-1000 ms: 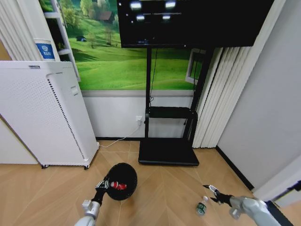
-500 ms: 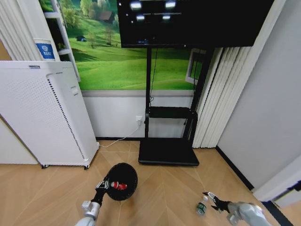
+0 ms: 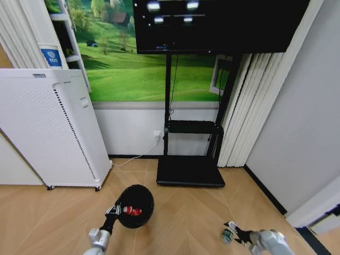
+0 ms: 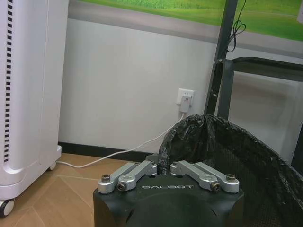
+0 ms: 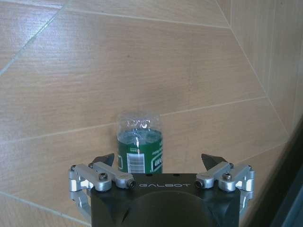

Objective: Pick up the trash bin and place the garbage on the floor into it.

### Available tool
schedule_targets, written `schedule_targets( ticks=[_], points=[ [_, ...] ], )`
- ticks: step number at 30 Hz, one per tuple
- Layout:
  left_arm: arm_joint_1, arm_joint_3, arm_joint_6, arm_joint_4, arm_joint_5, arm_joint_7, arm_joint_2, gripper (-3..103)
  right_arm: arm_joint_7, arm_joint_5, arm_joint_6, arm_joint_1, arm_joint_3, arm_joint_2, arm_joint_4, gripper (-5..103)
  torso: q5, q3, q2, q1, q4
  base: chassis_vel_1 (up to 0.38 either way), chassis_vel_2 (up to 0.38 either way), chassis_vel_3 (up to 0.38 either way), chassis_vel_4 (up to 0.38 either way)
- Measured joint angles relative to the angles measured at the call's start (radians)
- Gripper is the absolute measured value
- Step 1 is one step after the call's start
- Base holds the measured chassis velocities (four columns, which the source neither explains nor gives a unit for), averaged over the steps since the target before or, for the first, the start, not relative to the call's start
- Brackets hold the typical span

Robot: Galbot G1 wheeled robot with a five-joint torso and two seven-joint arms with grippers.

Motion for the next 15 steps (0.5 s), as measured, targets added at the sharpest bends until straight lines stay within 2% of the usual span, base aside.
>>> schedule_targets(
  ticks=[15],
  points=[
    [0.018,-0.021,-0.009,0.006,-0.017,0.016,-0.007,6,-0.017,0.000,-0.021,0.056,-0.115,0.000,-0.030,100,0.0000,0.000,0.000,0.000,0.0001,0.000,0.000,0.000,0.000]
  ],
)
